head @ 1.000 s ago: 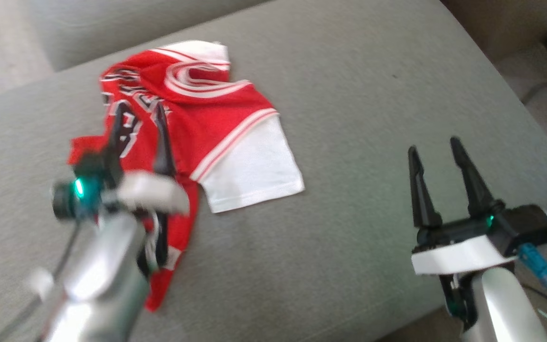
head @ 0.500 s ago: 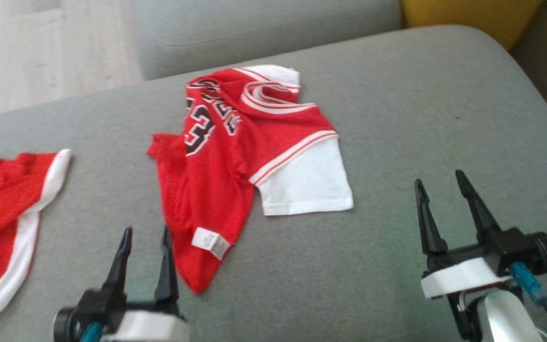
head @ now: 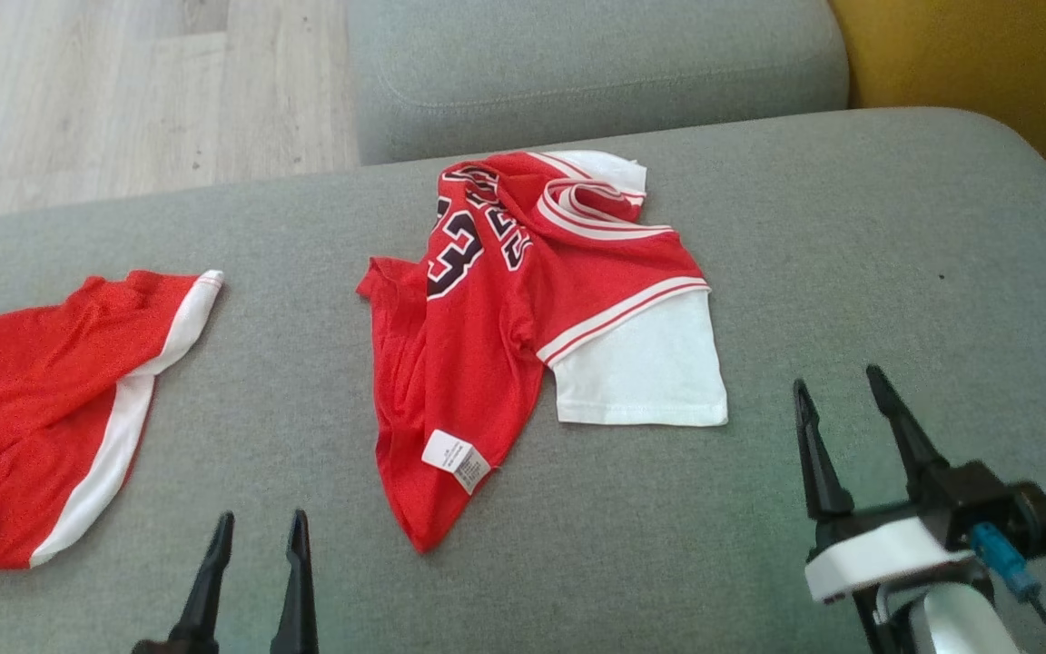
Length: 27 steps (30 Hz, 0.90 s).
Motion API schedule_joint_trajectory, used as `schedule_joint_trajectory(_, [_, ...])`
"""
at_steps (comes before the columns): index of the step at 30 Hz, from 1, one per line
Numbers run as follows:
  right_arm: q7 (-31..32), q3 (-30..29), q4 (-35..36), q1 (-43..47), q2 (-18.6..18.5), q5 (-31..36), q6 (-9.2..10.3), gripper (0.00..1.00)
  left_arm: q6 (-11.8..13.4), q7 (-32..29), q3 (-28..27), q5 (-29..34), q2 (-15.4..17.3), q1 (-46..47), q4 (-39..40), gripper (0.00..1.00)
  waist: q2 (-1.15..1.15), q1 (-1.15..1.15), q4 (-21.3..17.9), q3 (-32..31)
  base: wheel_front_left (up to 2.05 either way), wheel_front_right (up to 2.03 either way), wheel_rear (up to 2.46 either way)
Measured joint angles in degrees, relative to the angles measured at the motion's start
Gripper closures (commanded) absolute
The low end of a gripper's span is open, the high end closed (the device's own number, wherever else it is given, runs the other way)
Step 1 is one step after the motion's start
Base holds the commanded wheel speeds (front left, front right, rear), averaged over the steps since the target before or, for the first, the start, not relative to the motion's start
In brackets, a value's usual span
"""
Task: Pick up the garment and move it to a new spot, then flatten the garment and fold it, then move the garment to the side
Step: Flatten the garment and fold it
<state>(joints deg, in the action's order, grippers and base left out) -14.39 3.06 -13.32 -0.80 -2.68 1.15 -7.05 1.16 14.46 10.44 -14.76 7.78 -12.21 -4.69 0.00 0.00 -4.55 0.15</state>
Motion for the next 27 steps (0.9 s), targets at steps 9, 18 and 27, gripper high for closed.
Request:
schedule_joint_trajectory(9, [0.0, 1.5, -2.3, 0.9, 0.0, -1.2, 0.00, 0.00, -3.2, 0.0, -6.2, 2.4, -3.0, -2.4, -2.1, 0.00, 0.00, 0.00, 0.0, -1.0, 0.00, 0.00, 0.00])
schedule_joint_trajectory(18, [0.0, 1.6, -2.6, 0.9, 0.0, -1.6, 0.00, 0.00, -4.4, 0.0, -9.2, 3.3, -4.1, -2.4, -3.4, 0.00, 0.00, 0.00, 0.1, -0.9, 0.00, 0.00, 0.00])
schedule_joint_trajectory(27, [0.0, 1.8, -3.1, 0.9, 0.0, -1.7, 0.00, 0.00, -5.8, 0.0, -10.6, 3.9, -4.5, -2.3, -4.5, 0.00, 0.00, 0.00, -0.2, -0.3, 0.00, 0.00, 0.00])
